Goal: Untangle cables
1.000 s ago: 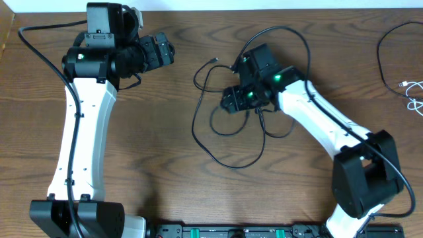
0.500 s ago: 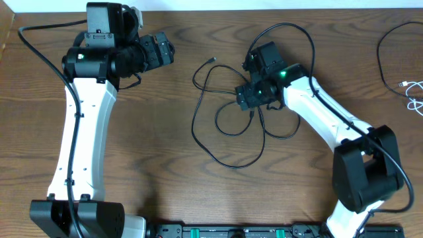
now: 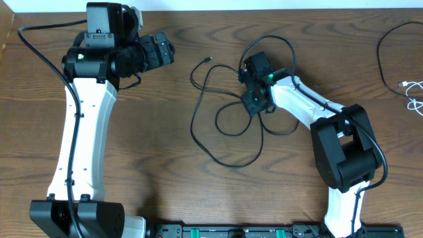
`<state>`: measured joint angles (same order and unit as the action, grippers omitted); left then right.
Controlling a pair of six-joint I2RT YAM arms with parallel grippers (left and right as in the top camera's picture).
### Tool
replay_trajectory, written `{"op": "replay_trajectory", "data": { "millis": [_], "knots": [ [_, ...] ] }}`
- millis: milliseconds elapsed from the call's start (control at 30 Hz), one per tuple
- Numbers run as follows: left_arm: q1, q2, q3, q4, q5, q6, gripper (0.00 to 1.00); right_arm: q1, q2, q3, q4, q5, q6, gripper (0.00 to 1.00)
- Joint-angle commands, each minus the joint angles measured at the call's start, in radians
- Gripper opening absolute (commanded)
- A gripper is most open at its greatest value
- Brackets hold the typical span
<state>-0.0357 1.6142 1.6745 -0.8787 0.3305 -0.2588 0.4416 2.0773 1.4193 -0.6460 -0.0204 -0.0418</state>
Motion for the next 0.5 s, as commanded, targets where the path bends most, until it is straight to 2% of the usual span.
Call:
{"op": "replay_trajectory", "data": {
  "millis": [0, 200, 300, 333, 400, 467],
  "knots": [
    [0.0, 0.0, -0.003, 0.002, -0.013, 0.0, 0.95, -0.009, 0.043, 0.0, -0.009, 0.003, -0.004, 0.41],
    [0.0, 0.0, -0.003, 0.002, -0.013, 0.0, 0.95, -0.01, 0.043, 0.0, -0.029, 0.003, 0.036, 0.22],
    [0.0, 0.0, -0.003, 0.002, -0.013, 0.0, 0.95, -0.01, 0.043, 0.0, -0.04, 0.014, 0.087, 0.17],
    [0.0, 0.0, -0.003, 0.002, -0.013, 0.0, 0.95, -0.01, 0.043, 0.0, -0.042, 0.019, 0.105, 0.21],
    [0.0, 0.0, -0.003, 0.002, -0.013, 0.0, 0.95, -0.01, 0.043, 0.0, -0.038, 0.027, 0.108, 0.38],
    [0.0, 0.0, -0.003, 0.002, -0.013, 0.0, 0.95, -0.01, 0.043, 0.0, -0.021, 0.033, 0.107, 0.42]
  ]
}}
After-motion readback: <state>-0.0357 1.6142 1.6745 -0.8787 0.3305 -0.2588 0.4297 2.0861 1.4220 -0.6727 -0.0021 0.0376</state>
